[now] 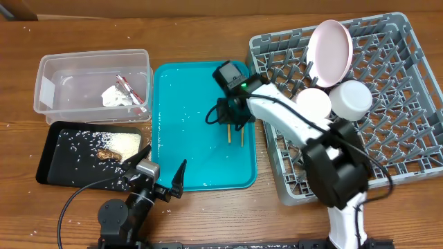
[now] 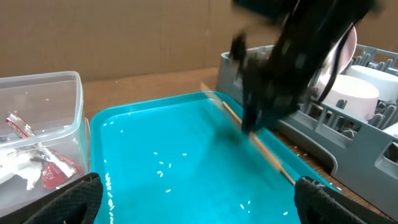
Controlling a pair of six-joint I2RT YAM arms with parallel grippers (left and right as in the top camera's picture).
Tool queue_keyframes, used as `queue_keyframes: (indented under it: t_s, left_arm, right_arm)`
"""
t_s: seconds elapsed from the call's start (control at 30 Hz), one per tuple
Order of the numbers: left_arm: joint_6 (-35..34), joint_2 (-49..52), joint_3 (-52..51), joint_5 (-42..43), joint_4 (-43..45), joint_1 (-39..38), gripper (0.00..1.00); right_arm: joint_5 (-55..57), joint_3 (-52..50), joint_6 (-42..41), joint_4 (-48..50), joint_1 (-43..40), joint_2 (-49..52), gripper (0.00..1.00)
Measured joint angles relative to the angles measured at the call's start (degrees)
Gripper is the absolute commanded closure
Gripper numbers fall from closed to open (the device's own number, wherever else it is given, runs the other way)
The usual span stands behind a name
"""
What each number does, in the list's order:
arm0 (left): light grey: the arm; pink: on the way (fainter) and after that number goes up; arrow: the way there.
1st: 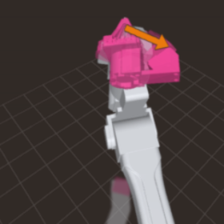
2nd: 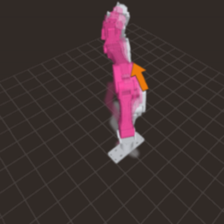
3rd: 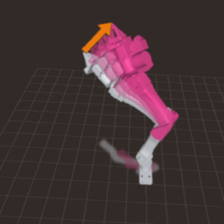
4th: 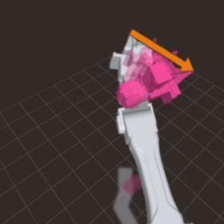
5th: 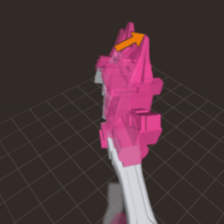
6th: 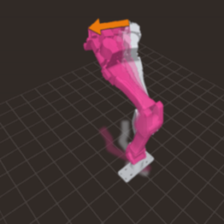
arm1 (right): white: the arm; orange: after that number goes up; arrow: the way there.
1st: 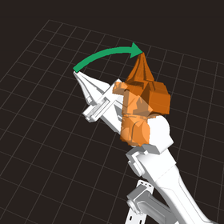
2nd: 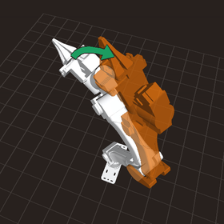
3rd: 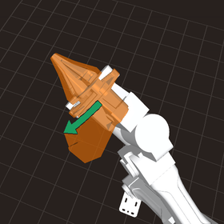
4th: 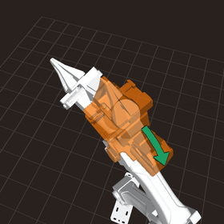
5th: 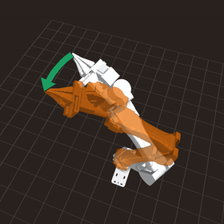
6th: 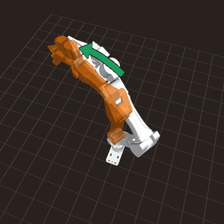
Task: Sort waste into correct bins and load items into the dishwasher
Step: 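Grasp one wooden chopstick and place it in the dish rack, then grasp the second chopstick and place it in the dish rack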
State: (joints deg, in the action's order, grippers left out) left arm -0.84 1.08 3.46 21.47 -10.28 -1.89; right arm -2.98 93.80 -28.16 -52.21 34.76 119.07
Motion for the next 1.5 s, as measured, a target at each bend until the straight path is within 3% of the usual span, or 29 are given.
queue_keyframes:
  t_s: [0.23, 0.4, 0.5, 0.57, 0.67, 0.73, 0.9, 1.1, 1.4, 1.43, 1.5]
  left_arm:
    - [0.0, 0.0, 0.0, 0.0, 0.0, 0.0, 0.0]
    - [0.0, 0.0, 0.0, 0.0, 0.02, 0.0, 0.0]
    - [0.0, 0.0, 0.0, 0.0, 0.02, 0.0, 0.0]
    - [0.0, 0.0, 0.0, 0.0, 0.02, 0.0, 0.0]
    - [0.0, 0.0, 0.0, 0.02, 0.02, 0.0, 0.0]
    - [0.0, 0.0, 0.0, 0.0, 0.0, 0.0, 0.0]
    - [0.0, 0.0, 0.0, 0.02, 0.02, 0.0, 0.0]
    - [0.0, 0.0, 0.0, 0.02, 0.02, 0.0, 0.0]
    - [0.0, 0.0, 0.0, 0.02, 0.02, 0.0, 0.0]
    - [0.0, 0.0, 0.0, 0.0, 0.0, 0.0, 0.0]
    - [0.0, 0.0, 0.0, 0.02, 0.02, 0.0, 0.0]
  right_arm:
    - [6.19, 2.95, 11.45, -2.95, -4.59, -16.81, 0.96]
    - [8.24, 2.86, 19.19, -3.76, -9.57, -18.53, 0.95]
    - [9.14, -0.57, 21.42, -3.61, -10.25, -16.2, 0.87]
    - [10.05, -2.91, 22.49, -4.02, -10.16, -14.47, 0.67]
    - [12.0, -5.01, 22.95, -5.64, -9.94, -12.57, 0.52]
    - [12.24, -4.98, 23.39, -5.99, -9.86, -12.39, 0.49]
    - [7.48, -3.72, 23.21, -5.84, -8.24, -13.25, 0.48]
    - [0.48, -4.15, 17.51, 0.59, -2.91, -13.6, 0.43]
    - [7.67, -11.61, 2.03, 10.56, 1.4, -8.94, 0.43]
    - [8.5, -11.93, 1.14, 10.91, 1.25, -7.63, 0.44]
    - [9.7, -12.48, -0.46, 11.8, 0.83, -4.9, 0.55]
